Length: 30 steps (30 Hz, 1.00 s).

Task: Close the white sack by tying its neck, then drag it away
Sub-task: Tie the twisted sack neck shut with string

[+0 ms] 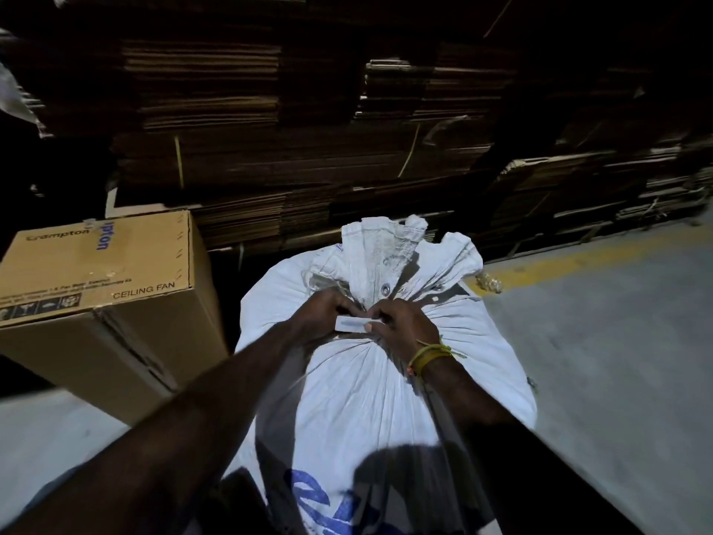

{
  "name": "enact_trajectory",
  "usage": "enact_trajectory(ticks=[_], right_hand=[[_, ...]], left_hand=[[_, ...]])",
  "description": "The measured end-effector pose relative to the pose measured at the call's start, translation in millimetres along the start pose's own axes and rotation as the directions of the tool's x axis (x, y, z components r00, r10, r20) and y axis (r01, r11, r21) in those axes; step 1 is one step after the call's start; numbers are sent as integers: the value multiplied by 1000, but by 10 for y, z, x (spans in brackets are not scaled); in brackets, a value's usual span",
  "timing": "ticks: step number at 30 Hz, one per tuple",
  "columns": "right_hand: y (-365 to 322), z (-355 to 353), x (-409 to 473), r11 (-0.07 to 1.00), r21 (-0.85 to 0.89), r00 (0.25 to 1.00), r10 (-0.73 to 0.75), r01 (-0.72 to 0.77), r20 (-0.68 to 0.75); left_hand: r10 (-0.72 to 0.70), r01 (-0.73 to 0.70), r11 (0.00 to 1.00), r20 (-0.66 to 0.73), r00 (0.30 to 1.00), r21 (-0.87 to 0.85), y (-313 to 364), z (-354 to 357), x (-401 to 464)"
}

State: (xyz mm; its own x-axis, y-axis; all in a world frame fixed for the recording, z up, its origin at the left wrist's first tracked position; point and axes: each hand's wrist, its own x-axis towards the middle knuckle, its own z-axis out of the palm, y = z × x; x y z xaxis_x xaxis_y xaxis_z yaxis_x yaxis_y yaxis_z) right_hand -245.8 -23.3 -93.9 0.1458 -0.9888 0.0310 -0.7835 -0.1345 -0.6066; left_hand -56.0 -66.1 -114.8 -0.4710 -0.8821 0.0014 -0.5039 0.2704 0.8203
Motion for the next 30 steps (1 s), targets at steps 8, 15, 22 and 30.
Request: enact_trajectory(ticks=[8, 15, 22, 30], right_hand=[[-90, 57, 19, 991, -111, 996, 69, -75, -57], [-136, 206, -86, 977, -179, 978, 81, -116, -195], [-143, 319, -137, 966, -223, 983, 97, -131, -156], [20, 294, -295, 998, -6, 986, -55, 55, -155]], left_hand=[[-83, 94, 983, 76, 994, -158, -75, 20, 23], [-226, 273, 740, 154, 962, -615, 17, 20, -74], [-172, 169, 985, -104, 979, -39, -43, 65, -78], [-261, 322, 928, -294, 920, 184, 44, 222, -138]])
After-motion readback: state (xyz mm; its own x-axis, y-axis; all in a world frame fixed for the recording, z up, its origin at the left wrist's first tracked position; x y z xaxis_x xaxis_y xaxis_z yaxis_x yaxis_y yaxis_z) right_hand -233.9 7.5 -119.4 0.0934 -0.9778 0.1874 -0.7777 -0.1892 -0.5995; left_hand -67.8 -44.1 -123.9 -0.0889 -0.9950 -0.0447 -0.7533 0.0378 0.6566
